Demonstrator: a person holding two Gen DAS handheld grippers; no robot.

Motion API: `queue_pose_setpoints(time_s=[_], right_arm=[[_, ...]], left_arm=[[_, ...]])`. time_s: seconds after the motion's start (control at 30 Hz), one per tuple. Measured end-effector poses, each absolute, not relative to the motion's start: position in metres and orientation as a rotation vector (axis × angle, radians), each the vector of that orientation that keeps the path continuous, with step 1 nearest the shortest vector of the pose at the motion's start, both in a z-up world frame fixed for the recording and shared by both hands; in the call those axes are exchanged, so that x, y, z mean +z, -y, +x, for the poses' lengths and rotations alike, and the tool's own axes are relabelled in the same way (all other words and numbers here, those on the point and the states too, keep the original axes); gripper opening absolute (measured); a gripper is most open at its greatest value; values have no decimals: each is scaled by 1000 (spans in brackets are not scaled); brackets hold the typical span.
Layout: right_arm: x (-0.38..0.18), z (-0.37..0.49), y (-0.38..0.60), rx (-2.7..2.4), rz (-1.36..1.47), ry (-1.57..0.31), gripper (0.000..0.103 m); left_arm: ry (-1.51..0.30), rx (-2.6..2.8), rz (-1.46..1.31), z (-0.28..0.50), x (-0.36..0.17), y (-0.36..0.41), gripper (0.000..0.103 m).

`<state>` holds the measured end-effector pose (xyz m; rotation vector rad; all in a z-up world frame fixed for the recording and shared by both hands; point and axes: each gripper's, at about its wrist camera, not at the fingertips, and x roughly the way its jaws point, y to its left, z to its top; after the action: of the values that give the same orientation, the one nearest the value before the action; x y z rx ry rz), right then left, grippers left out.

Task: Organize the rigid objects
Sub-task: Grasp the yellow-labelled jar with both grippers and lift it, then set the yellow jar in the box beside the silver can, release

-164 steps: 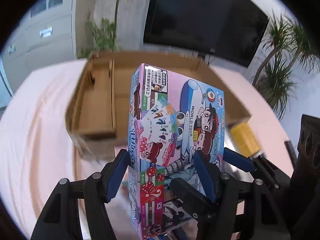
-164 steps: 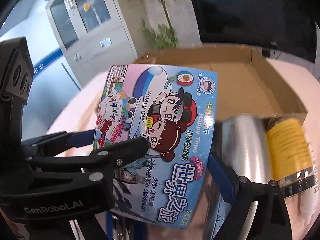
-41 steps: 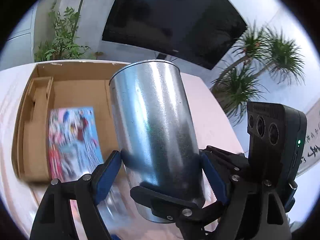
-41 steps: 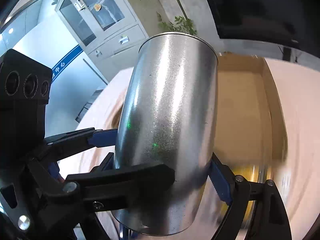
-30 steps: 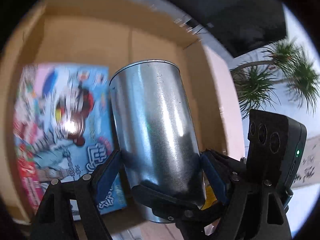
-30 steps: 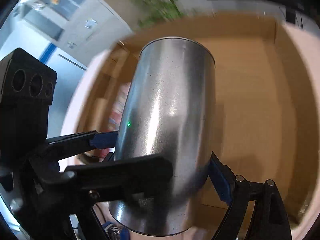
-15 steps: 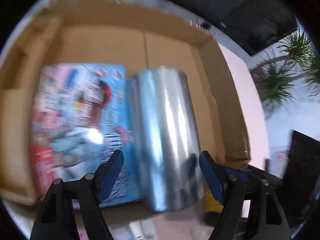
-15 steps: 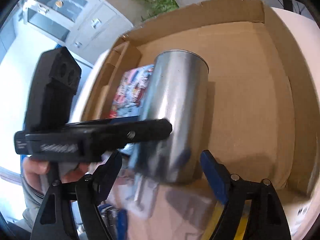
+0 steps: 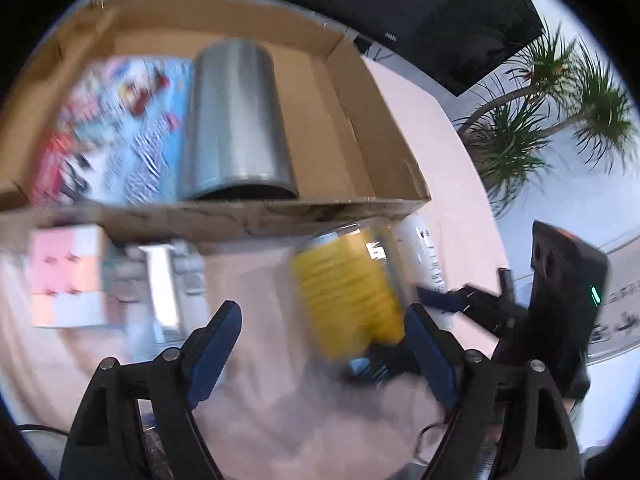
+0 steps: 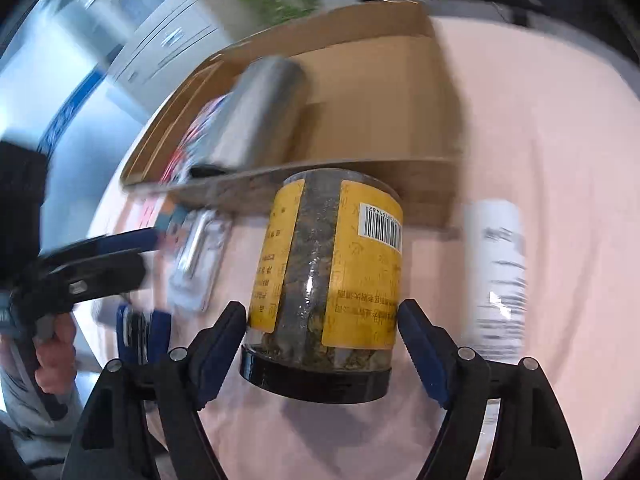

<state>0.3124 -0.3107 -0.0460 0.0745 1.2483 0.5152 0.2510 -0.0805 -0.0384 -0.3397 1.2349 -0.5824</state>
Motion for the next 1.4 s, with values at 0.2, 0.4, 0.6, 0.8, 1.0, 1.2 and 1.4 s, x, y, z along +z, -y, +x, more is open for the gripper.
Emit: queue_pose_setpoints(time_s=[0.2,0.4,0.6,0.8,1.0,1.2,1.4], right_arm=[[-63,313,294,633,223,-1313,84],[-67,309,289,622,229,-1318,84],[-14,303,289,616,253,-1163,83],[63,340,303,599,225,-951,83],[47,398,313,571,259,-1013,83],[-22,434,295,548,292,-1153,83],[-47,444,293,487,310,-1224,86]], left_arm=[[-1346,-614,-366,260,-69,80,84],[-1327,-606,-389,253,-65,72,82],[-1083,-620,-303,244,17,74,77],[-938,-656,-228,291,77,85,78],[-1059,-655,-280,365,37,84,78],[-1211,-633,-364,383,-16,92,79],[-1236,-652,-324,373,-26,106,77]])
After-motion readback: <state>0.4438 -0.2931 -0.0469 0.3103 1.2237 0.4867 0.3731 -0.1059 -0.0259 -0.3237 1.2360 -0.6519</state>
